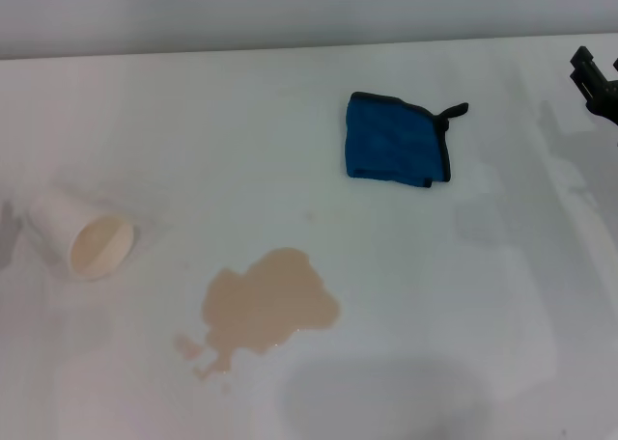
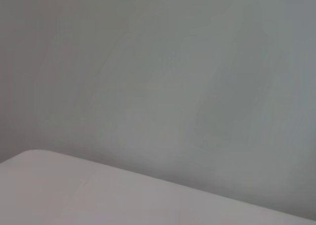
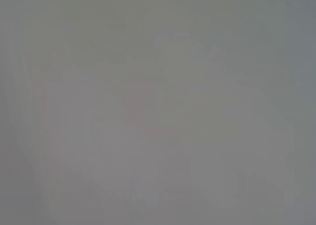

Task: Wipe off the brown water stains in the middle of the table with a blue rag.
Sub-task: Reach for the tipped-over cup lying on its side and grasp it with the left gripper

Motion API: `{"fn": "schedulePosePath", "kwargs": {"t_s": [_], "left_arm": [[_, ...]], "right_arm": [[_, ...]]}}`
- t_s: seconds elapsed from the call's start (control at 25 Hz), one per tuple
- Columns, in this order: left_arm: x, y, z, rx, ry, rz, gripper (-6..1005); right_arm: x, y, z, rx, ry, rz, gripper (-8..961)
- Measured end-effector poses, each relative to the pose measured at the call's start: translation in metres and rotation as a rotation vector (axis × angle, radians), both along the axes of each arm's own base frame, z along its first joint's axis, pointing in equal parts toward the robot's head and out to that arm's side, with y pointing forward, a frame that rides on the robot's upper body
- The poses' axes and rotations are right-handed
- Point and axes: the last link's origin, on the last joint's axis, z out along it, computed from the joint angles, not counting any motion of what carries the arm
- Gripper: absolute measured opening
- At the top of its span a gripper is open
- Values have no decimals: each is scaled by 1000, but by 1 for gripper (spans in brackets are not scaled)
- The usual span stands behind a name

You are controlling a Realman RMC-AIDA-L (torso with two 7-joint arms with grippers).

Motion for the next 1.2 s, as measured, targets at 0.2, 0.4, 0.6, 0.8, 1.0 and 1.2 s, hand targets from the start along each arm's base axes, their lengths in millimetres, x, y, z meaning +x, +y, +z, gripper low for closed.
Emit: {"fn": "schedulePosePath", "kwargs": {"t_s": [0.2,0.4,0.6,0.8,1.0,1.2], "left_arm": [[1,1,0,-1,1,-3,878],[4,-1,1,10,9,-34,878],[8,-2,1,1,23,-67,877],[9,0,2,14,12,-65,876],[9,3,11,150,-85,-3,874],[28,13,16,111,-25,-155,870]], "right_arm": [[0,0,0,0,1,1,669],[-1,0,-1,-6,8,3,668],[-3,2,-1,-4,11,12,668],[-5,5,0,-3,11,18,668],[-6,7,2,6,12,23,668],[-6,7,7,33,22,25,667]]}}
